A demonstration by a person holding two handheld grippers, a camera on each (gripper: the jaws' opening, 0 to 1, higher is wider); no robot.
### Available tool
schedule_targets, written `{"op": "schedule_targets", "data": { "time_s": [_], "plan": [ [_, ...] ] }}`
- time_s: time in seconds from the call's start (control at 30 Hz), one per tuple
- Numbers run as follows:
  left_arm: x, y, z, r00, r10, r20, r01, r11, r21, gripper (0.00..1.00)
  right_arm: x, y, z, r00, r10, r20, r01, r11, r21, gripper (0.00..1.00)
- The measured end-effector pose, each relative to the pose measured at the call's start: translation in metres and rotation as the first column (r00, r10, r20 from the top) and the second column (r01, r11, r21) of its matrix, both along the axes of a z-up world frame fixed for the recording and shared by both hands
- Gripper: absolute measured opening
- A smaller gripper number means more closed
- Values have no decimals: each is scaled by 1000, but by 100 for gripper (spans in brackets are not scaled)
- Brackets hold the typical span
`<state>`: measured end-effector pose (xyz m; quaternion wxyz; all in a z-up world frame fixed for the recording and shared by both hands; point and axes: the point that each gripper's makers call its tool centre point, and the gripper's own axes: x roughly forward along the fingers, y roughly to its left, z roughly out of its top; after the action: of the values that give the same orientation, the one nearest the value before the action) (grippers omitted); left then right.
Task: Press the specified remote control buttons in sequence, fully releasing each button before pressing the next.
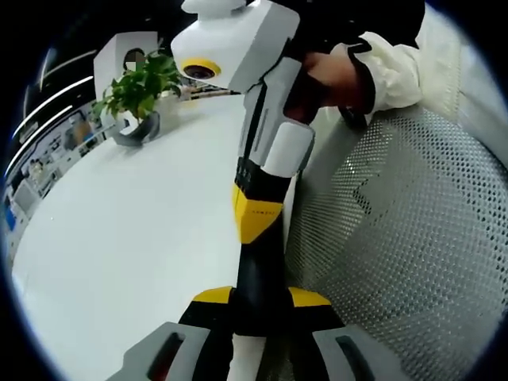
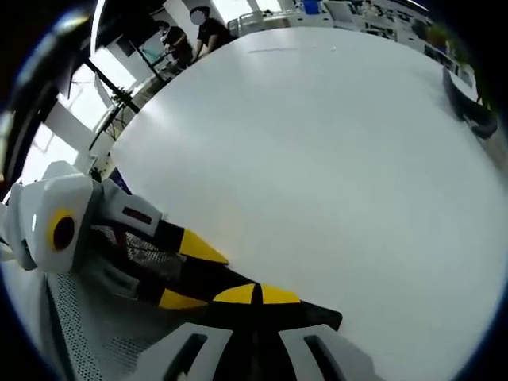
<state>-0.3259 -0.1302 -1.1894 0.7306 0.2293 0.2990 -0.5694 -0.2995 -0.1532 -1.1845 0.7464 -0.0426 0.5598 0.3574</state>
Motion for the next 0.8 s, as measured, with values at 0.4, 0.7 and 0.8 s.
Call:
{"op": "schedule_targets", "data": {
  "time_s": [0.4, 0.7, 0.8],
  "plan": [
    [1, 1, 0, 1000, -4, 11, 4, 1000, 4, 24, 2, 0, -1, 1000, 4, 22, -4, 1000, 5, 0],
    [1, 0, -1, 1000, -18, 22, 18, 1000, 11, 24, 1, -1, 0, 997, -58, -40, 60, 998, 26, 0],
    [1, 0, -1, 1000, -19, 23, 19, 1000, 13, 24, 1, -1, 0, 998, -54, -40, 55, 998, 22, 0]
  ]
}}
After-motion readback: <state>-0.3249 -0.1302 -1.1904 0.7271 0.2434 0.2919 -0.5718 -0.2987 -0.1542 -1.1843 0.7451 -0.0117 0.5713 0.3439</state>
